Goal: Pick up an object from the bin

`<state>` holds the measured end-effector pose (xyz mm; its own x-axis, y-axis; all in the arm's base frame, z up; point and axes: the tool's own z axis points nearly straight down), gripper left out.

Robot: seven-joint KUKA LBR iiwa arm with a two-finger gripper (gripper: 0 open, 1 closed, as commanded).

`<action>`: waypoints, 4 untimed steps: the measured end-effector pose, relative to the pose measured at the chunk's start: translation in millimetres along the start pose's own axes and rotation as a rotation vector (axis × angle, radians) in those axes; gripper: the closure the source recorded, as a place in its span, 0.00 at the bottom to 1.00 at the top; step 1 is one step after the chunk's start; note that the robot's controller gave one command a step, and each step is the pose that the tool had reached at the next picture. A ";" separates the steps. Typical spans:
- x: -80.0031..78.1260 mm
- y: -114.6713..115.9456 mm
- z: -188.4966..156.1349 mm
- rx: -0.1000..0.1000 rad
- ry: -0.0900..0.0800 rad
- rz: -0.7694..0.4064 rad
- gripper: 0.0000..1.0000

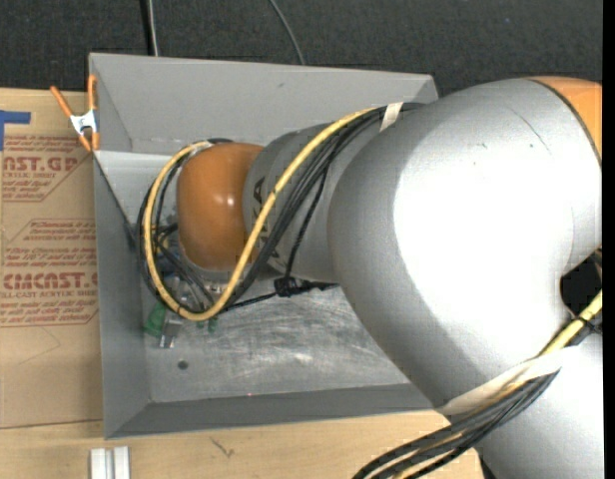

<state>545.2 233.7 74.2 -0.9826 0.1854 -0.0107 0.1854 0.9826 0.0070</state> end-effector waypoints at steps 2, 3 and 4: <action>-12.3 -15.9 -0.6 -0.002 -0.006 -0.100 1.00; -5.6 -3.4 -15.6 0.005 0.008 -0.133 1.00; 9.4 4.8 -1.8 0.009 0.006 -0.110 1.00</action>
Offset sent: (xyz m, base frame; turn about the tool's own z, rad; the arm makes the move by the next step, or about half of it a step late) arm 0.0154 -0.0238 -0.0042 -0.0698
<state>536.8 240.1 75.9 -0.9970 0.0767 -0.0045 0.0767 0.9971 -0.0024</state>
